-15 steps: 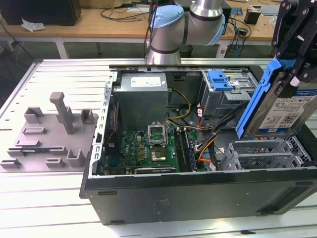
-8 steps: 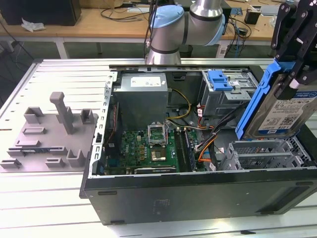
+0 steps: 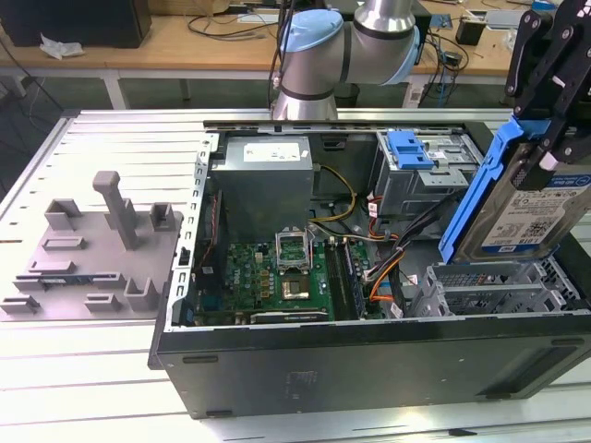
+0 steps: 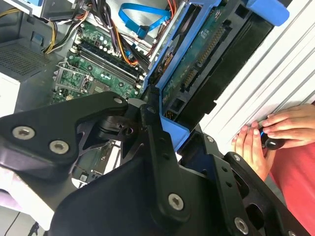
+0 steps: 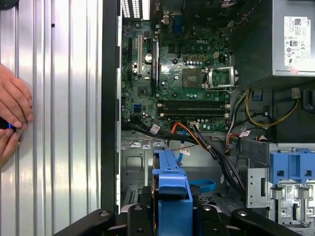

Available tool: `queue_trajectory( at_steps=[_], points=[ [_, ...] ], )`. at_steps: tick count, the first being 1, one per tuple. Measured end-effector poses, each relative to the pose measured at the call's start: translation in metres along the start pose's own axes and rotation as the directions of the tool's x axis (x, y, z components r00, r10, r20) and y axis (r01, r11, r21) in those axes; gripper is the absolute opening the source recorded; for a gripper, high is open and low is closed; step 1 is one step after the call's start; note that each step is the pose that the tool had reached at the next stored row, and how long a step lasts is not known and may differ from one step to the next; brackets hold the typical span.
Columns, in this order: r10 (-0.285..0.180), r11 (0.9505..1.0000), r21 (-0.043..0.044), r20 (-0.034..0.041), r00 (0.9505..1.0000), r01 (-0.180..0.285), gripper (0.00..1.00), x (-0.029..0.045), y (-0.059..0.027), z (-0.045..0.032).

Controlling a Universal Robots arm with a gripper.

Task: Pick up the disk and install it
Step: 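Insert the disk into the insertion slot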

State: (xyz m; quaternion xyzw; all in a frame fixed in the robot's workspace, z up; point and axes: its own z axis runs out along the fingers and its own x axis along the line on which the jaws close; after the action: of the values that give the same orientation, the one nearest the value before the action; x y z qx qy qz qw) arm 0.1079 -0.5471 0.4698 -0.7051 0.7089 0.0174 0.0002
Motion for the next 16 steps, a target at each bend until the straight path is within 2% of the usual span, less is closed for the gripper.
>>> queue_trajectory(
  at_steps=[16],
  points=[
    [0.0,1.0,0.0,0.0003,1.0,0.0,0.37,0.0021,-0.0003,0.0053]
  ],
)
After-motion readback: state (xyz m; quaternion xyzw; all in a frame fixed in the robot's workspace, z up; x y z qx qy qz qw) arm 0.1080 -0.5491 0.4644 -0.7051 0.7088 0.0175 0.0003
